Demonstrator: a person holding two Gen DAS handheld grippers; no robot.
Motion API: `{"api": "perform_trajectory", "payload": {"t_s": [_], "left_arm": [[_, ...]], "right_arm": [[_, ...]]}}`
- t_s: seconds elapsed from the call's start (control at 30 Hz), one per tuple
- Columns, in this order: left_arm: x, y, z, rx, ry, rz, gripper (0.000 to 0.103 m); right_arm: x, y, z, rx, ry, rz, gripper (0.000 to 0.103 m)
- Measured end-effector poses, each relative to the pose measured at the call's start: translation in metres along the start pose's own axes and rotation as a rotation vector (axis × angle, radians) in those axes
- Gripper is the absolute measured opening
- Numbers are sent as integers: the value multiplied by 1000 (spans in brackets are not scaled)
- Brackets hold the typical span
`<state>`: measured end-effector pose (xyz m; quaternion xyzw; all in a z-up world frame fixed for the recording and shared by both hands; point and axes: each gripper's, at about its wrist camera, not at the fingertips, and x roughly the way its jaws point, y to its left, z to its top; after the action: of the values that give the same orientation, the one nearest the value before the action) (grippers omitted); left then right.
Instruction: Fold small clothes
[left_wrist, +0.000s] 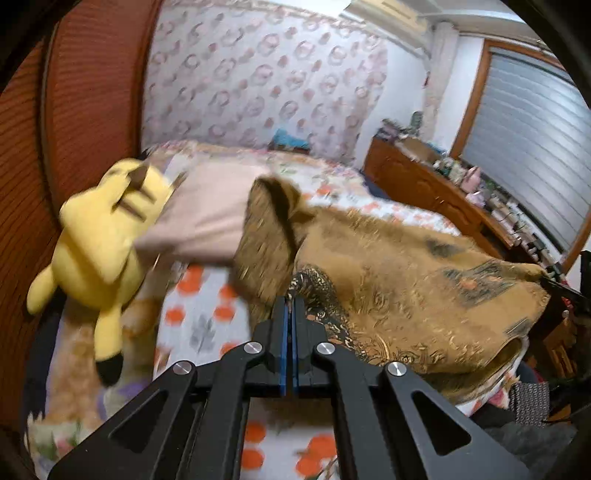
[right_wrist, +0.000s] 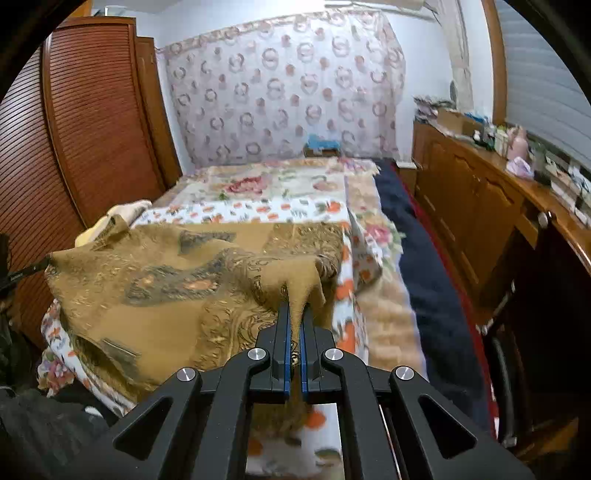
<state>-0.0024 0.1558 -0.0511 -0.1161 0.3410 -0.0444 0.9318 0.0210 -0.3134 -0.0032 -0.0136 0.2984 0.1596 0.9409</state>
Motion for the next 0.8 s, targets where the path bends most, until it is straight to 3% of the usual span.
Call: {"api": "perform_trajectory", "payload": {"t_s": [0.23, 0.33, 0.4, 0.5, 0.57, 0.8], "left_arm": [[29, 5, -29, 2, 106, 90, 3], [33, 5, -28, 13, 120, 102, 5], [32, 4, -25, 23, 111, 112, 31], [31, 3, -24, 37, 94, 111, 54], [33, 3, -22, 36, 93, 108, 64], [66, 6, -18, 41, 145, 95, 71]], "right_arm": [[44, 9, -12, -25, 118, -50, 3], [47, 17, 0, -50, 112, -75, 16], [47, 22, 8, -60, 98, -81, 40], [42, 31, 19, -76, 56, -87, 50], [45, 41, 23, -87, 37, -69, 56], [94, 77, 23, -145, 33, -11, 58]]}}
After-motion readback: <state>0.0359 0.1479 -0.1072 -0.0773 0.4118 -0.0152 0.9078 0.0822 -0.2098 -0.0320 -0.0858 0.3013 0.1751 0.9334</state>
